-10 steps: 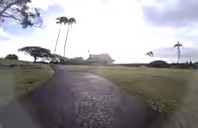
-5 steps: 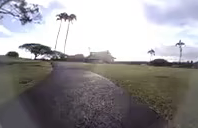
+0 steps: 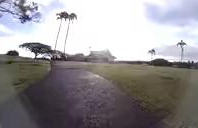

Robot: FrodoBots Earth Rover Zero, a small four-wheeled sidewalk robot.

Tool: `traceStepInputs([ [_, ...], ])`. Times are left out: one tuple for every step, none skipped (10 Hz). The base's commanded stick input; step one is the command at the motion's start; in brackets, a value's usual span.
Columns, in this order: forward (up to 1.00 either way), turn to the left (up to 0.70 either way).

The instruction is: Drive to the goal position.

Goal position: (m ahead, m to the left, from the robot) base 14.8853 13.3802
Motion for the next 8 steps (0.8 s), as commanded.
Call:
traceStepInputs([
  [0.60, 0.15],
  [0.60, 0.15],
  [0.60, 0.15],
  [0.60, 0.15],
  [0.60, 0.15],
  [0.60, 0.15],
  [0.60, 0.15],
  [0.60, 0.15],
])
